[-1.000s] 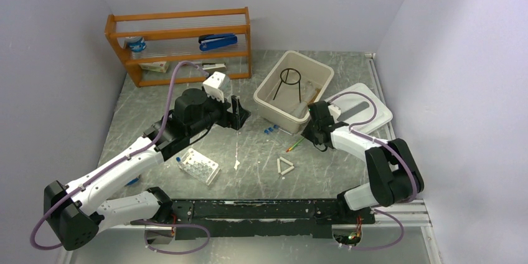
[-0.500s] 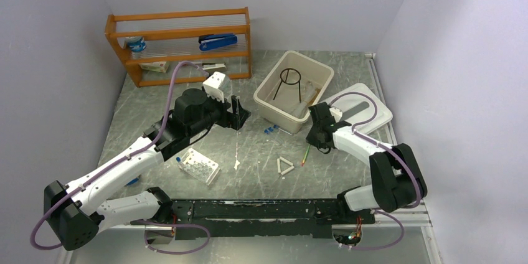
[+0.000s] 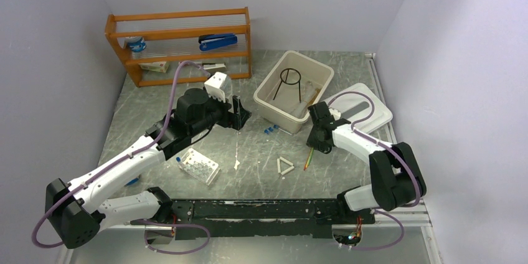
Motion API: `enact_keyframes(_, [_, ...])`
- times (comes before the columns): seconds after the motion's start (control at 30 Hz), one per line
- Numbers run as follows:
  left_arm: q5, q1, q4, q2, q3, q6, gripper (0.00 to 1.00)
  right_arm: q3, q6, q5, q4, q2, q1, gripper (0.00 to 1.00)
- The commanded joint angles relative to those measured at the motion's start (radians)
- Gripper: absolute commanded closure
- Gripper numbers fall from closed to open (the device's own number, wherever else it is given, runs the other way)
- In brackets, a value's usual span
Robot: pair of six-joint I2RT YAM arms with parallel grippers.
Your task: Organize the chemistry lab equipment
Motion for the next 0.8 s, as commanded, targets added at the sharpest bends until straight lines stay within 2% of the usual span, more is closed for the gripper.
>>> enact_keyframes(0.0, [0.021,0.004,0.025,0.003,-0.009,-0.009,0.15,-0.011,-0.012,-0.006,-0.014,0.042,0.002,0.72])
enact_keyframes(0.1, [0.021,0.004,0.025,0.006,-0.008,-0.009,0.15,-0.02,-0.007,-0.002,0.001,0.055,0.005,0.8])
enact_keyframes(0.2, [0.022,0.004,0.021,0.006,-0.004,-0.009,0.15,-0.018,-0.015,0.004,0.008,0.052,0.007,0.95])
enact_keyframes(0.27, [0.023,0.004,0.011,0.004,0.002,-0.009,0.15,-0.003,-0.03,0.013,-0.013,0.029,0.01,1.0])
enact_keyframes(0.57, [0.006,0.004,-0.007,-0.018,0.009,-0.003,0.15,0.183,-0.073,0.12,-0.188,-0.18,0.011,1.0])
enact_keyframes(0.77, [-0.02,0.004,-0.031,-0.032,0.032,0.02,0.15,0.376,-0.105,0.135,-0.202,-0.256,0.011,1.0])
